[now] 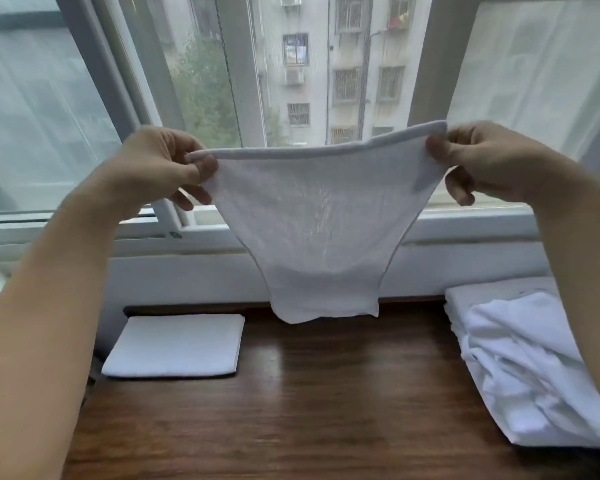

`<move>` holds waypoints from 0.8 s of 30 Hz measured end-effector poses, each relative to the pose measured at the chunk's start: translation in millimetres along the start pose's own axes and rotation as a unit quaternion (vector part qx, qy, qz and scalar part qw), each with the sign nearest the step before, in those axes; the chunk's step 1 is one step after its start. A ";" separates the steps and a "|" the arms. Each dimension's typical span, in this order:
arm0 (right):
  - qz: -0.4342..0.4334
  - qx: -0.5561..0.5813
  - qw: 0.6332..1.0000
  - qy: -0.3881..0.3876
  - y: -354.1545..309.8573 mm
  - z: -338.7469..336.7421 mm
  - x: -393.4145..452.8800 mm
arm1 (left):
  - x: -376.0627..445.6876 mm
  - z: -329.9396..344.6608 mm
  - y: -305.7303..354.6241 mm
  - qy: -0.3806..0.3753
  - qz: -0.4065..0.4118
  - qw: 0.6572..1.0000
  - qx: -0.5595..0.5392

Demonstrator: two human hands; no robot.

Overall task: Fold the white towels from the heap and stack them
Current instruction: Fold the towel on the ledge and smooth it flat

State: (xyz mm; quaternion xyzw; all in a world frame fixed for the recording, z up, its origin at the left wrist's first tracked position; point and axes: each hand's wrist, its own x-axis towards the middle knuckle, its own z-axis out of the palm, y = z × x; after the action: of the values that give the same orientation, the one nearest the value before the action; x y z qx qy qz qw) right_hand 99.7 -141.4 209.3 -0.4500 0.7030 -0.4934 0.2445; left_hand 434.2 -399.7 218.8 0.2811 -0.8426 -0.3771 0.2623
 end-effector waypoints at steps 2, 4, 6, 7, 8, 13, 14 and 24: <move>0.050 -0.017 0.997 -0.048 21.4 6.7 -13.6 | -10.6 8.8 -19.1 -0.070 -0.036 0.997 0.001; 0.102 -0.030 0.989 -0.099 41.2 16.7 -25.6 | -19.8 20.0 -38.4 -0.139 -0.068 0.988 0.018; 0.158 -0.054 0.974 -0.152 61.0 29.3 -37.0 | -28.4 33.2 -59.4 -0.228 -0.103 0.968 0.035; 0.184 -0.067 0.964 -0.179 73.0 36.0 -42.5 | -32.9 40.5 -70.7 -0.278 -0.120 0.952 0.041; 0.209 -0.077 0.953 -0.204 85.8 42.9 -47.5 | -37.3 48.2 -81.9 -0.325 -0.137 0.935 0.044; 0.281 -0.094 0.919 -0.261 170.7 72.8 -53.5 | -45.9 100.0 -141.1 -0.429 -0.195 0.879 0.066; 0.288 -0.090 0.919 -0.256 190.2 78.9 -51.8 | -44.8 113.0 -154.7 -0.428 -0.206 0.877 0.077; 0.255 -0.070 0.964 -0.006 357.5 159.8 -19.2 | -26.3 276.4 -299.6 -0.137 -0.238 0.961 0.019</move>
State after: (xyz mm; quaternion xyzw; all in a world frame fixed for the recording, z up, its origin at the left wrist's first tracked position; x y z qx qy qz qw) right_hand 94.8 -161.7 -182.2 -0.2750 0.8255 -0.3617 0.3348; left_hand 354.6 -414.2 -181.6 0.4245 -0.7859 -0.4477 0.0416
